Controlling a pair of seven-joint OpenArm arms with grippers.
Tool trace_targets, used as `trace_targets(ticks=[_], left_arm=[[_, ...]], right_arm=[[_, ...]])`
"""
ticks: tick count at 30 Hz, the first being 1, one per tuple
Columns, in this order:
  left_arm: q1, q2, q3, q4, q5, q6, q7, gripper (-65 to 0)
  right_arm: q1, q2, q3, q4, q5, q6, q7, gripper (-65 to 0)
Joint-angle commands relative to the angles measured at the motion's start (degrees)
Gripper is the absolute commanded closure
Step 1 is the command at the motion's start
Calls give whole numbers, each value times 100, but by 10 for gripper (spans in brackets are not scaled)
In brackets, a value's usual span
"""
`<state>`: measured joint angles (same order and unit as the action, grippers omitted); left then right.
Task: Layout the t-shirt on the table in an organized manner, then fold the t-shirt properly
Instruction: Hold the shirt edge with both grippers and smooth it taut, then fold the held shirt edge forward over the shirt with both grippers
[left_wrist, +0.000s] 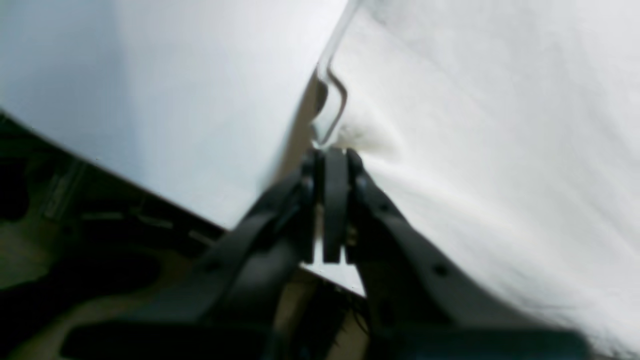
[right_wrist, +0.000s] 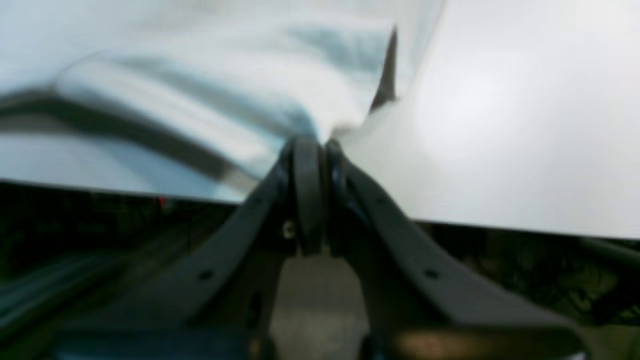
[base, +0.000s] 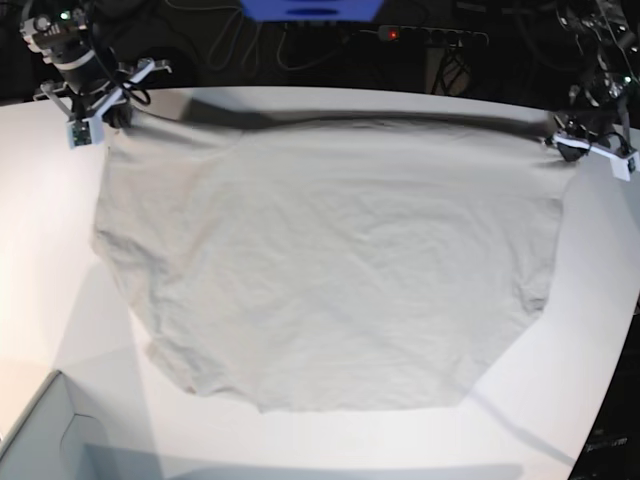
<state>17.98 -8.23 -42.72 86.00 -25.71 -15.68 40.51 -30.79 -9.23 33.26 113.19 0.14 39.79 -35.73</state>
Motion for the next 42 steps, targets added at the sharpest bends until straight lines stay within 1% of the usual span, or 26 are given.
trace_targets(ticks=[1,8,10,13,18,25,27,29,33,34,38,42], left_arm=[[0,-61,-49,222,-26,-10,-108,0],[106,-52,-49,908,-26,-10,-108,0],[97,-52,-49,978,-18,-10,-108,0],[79,-69,-49,978,-9,-10,-108,0],[26,-78,-49,961,0,-1,-152,0],[-598,-96,-23,952,0,8,-108,0],[-844,-105,-14,943,9,34,-108,0],[-1090,-105,-5,829,9,34,-100,0],[-1574,-122,-5,337,9,25,-100,0],[-1644,-184,-5,231,9,25,-100,0],[-1899,-272,4,-208,9,8,-117,0],[-2101,-456,4,-622,9,8,-143,0]], right_arm=[[-56,23,20,123,87,21,69,0],[-82,23,20,167,421,21,87,0],[-38,23,20,167,526,21,96,0],[32,23,2,167,518,21,104,0],[463,23,2,132,491,21,78,0],[1492,23,-7,-167,465,21,69,0],[1791,23,-7,-378,280,21,69,0],[2160,23,-7,-677,-107,21,69,0],[2793,23,-7,-1327,-660,21,69,0],[2898,23,-7,-1459,-748,21,69,0],[3294,23,-7,-1864,-810,21,78,0],[3602,23,-7,-2083,-819,21,78,0]])
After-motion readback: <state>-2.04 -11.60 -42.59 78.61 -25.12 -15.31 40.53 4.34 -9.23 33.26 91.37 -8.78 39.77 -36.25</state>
